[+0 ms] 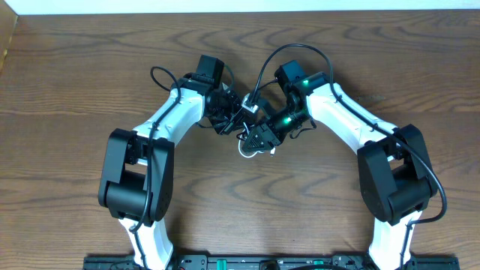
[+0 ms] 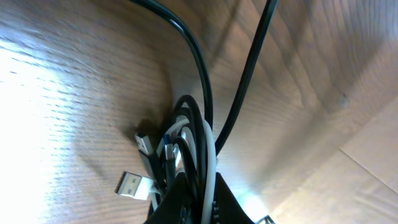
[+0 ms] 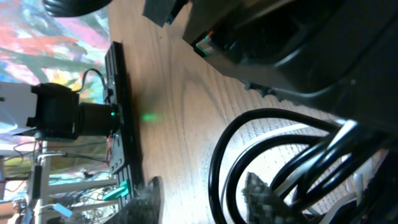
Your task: Untangle cables
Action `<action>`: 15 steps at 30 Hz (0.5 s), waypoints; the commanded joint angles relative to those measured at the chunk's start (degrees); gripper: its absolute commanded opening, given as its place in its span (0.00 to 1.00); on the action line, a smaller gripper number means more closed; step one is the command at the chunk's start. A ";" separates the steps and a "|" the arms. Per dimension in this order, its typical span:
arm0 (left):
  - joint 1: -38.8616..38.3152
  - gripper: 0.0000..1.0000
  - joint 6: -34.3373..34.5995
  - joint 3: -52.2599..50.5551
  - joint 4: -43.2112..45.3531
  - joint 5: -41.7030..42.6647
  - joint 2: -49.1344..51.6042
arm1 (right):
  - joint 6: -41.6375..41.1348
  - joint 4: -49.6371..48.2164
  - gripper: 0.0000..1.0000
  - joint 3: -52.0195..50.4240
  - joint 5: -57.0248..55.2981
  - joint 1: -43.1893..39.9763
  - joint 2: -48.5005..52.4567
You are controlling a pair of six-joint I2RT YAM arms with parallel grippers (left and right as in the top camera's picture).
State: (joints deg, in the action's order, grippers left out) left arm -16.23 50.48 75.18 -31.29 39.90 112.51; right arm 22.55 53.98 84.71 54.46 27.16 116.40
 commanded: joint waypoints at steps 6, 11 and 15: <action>-0.13 0.08 -0.83 0.48 2.60 8.76 -0.81 | 2.32 0.66 0.27 0.37 14.45 0.39 -0.70; -0.13 0.07 -2.99 0.50 5.16 8.72 -3.72 | 3.63 0.59 0.26 0.39 23.80 -2.51 -0.70; -0.13 0.07 -4.42 0.48 6.25 7.13 -6.86 | 4.59 0.13 0.26 0.42 31.76 -4.61 -0.70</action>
State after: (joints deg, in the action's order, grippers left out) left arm -16.19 48.16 74.59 -25.47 47.53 109.56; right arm 24.99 54.37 84.71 73.19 23.73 116.31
